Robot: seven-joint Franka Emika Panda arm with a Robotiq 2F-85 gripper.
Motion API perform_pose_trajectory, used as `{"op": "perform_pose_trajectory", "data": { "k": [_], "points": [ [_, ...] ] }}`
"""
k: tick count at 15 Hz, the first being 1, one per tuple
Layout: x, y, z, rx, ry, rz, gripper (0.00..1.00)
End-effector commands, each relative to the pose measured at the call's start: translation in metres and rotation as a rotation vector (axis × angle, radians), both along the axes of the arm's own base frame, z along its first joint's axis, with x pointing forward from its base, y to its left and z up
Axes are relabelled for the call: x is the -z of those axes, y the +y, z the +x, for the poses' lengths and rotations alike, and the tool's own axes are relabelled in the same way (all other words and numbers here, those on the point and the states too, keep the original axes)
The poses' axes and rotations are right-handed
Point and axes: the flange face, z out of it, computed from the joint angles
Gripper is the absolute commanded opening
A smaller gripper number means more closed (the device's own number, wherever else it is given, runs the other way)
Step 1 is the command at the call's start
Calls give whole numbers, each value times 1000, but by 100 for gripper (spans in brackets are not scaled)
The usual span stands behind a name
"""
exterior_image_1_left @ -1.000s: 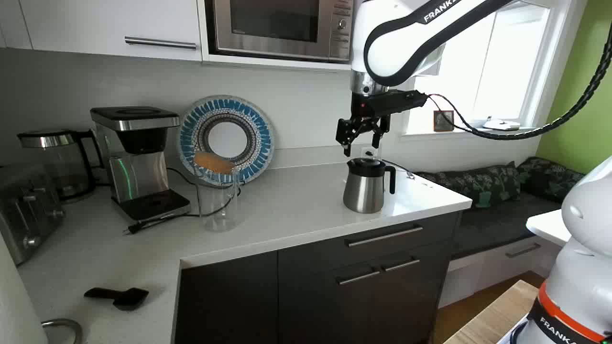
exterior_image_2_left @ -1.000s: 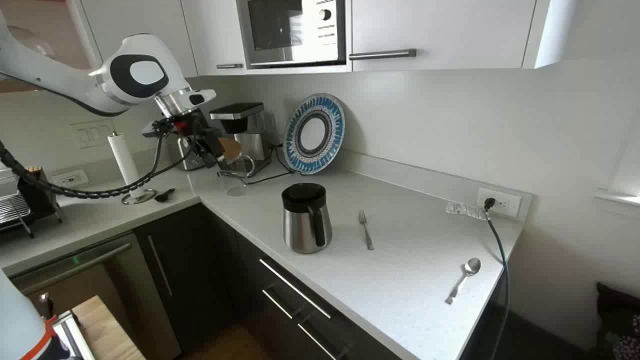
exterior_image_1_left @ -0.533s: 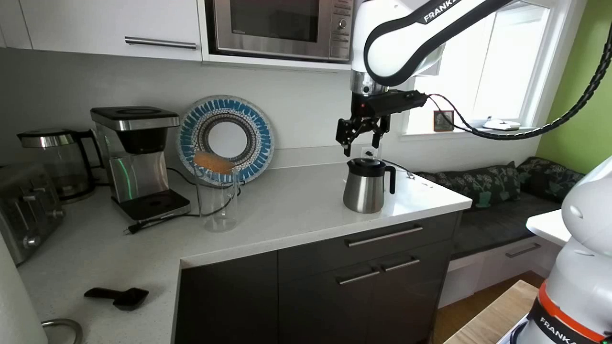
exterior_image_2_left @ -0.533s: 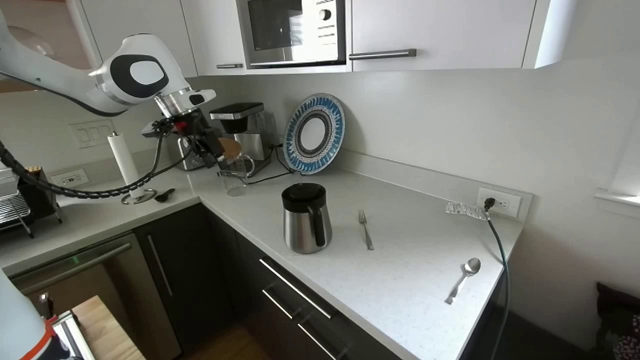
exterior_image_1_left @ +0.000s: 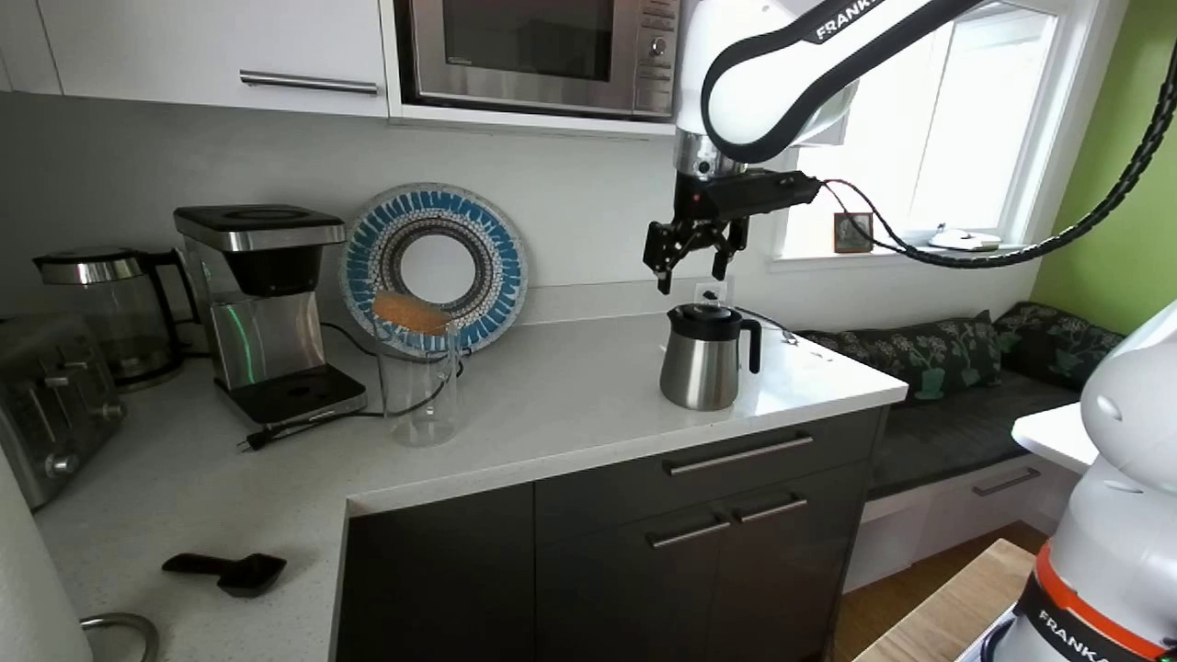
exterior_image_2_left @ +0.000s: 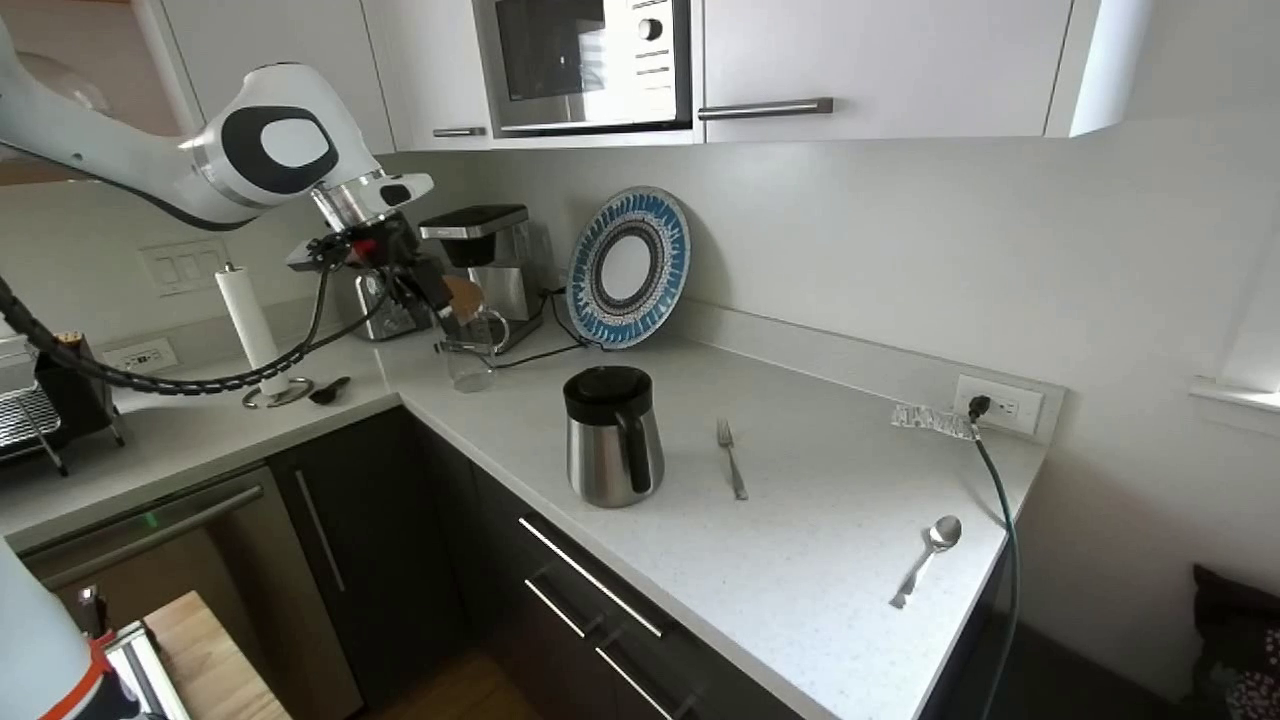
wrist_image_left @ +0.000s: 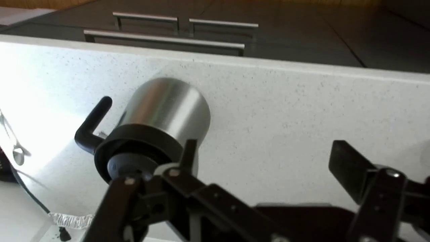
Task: Push the bottom right button on the microwave
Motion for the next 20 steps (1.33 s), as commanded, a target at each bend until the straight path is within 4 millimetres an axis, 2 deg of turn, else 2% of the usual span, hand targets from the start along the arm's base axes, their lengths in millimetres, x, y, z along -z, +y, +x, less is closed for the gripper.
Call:
{"op": "perform_pose_trajectory", "data": {
  "k": [1, 7, 12, 13, 14, 16, 20],
  "points": [
    [-37, -20, 18, 57, -181, 57, 100],
    [-106, -57, 50, 114, -517, 142, 100],
    [-144, -82, 66, 162, -735, 109, 100],
    [-150, -91, 70, 186, -765, 91, 91],
    [-156, -98, 73, 206, -794, 85, 75],
    [-165, -106, 81, 221, -829, 65, 58],
    [-178, -108, 102, 138, -903, 23, 26]
  ]
}}
